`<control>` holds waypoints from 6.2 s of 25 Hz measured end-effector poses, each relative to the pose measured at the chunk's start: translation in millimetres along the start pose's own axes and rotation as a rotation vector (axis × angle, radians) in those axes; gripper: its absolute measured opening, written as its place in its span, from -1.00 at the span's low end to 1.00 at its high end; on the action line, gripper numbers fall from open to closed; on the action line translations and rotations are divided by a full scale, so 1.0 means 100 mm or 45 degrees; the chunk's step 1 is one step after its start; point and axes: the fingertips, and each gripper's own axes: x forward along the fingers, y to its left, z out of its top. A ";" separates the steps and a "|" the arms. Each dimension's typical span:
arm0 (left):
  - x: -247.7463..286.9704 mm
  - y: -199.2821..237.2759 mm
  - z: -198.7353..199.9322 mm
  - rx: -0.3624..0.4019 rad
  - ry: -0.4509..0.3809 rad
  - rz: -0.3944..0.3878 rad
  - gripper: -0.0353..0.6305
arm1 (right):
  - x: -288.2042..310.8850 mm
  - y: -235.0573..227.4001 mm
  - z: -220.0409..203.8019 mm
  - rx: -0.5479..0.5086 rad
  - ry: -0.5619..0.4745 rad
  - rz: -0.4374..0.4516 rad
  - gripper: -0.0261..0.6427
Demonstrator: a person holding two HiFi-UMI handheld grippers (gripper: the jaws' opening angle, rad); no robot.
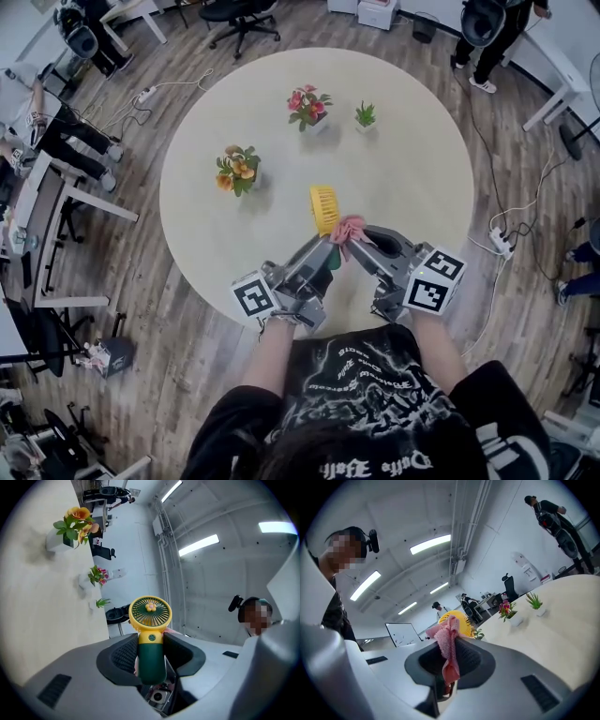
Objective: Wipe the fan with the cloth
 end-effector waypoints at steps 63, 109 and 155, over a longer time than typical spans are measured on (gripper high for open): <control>-0.02 -0.38 -0.14 0.383 0.450 -0.118 -0.33 | 0.05 0.35 0.16 0.266 0.060 0.456 -0.78; -1.36 1.59 -0.13 0.811 1.092 1.328 -0.35 | -0.34 -0.59 -0.44 0.450 0.058 -0.122 -0.78; -1.91 0.42 -0.12 1.111 0.362 1.184 -0.15 | -0.59 -0.23 -1.12 -0.519 0.246 -0.880 -0.76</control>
